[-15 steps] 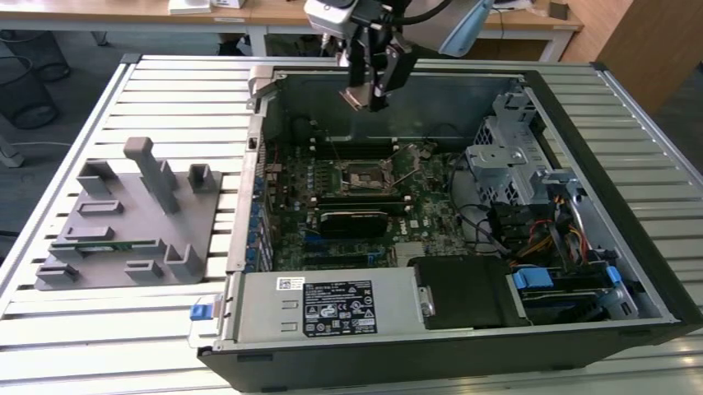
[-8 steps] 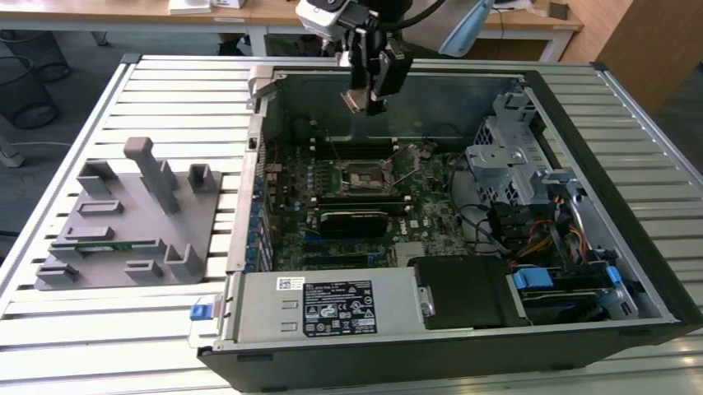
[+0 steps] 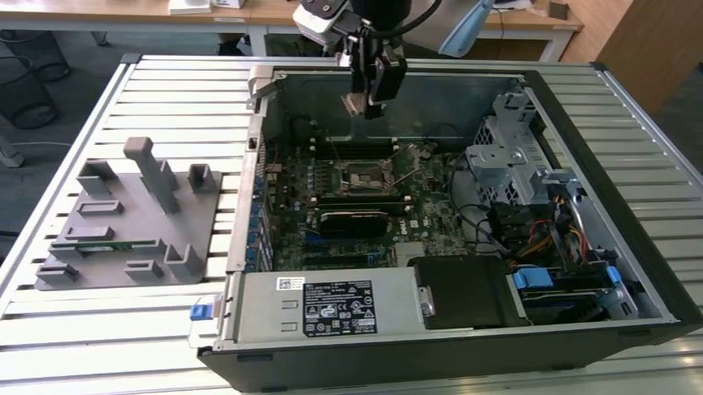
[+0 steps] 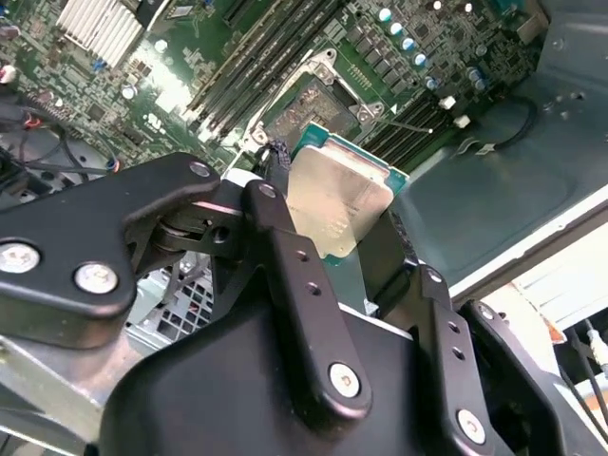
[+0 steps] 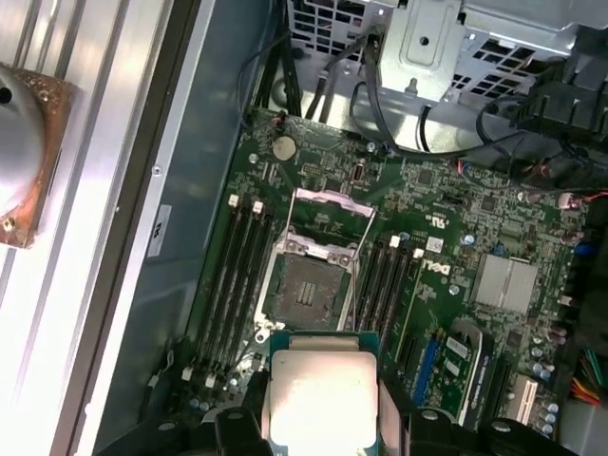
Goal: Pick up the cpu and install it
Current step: 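Place the cpu into insertion slot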
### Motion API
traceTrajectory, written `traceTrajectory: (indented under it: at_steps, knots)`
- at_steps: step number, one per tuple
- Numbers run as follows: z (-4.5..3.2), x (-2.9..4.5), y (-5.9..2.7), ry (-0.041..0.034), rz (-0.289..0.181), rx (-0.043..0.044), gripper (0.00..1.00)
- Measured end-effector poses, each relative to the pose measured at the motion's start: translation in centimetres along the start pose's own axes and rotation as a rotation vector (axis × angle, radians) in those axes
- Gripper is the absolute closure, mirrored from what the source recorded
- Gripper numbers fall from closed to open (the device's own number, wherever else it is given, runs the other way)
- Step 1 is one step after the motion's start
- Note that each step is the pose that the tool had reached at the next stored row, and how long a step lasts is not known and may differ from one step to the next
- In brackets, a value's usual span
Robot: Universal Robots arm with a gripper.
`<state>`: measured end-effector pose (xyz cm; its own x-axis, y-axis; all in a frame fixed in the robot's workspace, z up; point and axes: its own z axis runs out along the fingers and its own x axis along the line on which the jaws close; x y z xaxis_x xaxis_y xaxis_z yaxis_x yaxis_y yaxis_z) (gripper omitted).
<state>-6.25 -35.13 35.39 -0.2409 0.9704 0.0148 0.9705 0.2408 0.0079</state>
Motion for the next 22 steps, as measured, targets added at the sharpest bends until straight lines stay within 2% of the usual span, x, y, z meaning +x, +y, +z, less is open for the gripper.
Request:
traceTrajectory:
  at_steps: [2,8,11,18,22]
  knots:
    - [0.34,0.01,0.00,-0.0001,0.016,-0.0001,0.46]
    - [1.25,0.00,-0.01,-0.0010,0.124,-0.0017,0.46]
    - [1.71,0.02,-0.01,-0.0012,0.161,-0.0023,0.46]
    - [2.96,0.05,0.00,-0.0015,0.162,-0.0032,0.46]
    - [3.11,0.05,0.01,-0.0019,0.163,-0.0028,0.46]
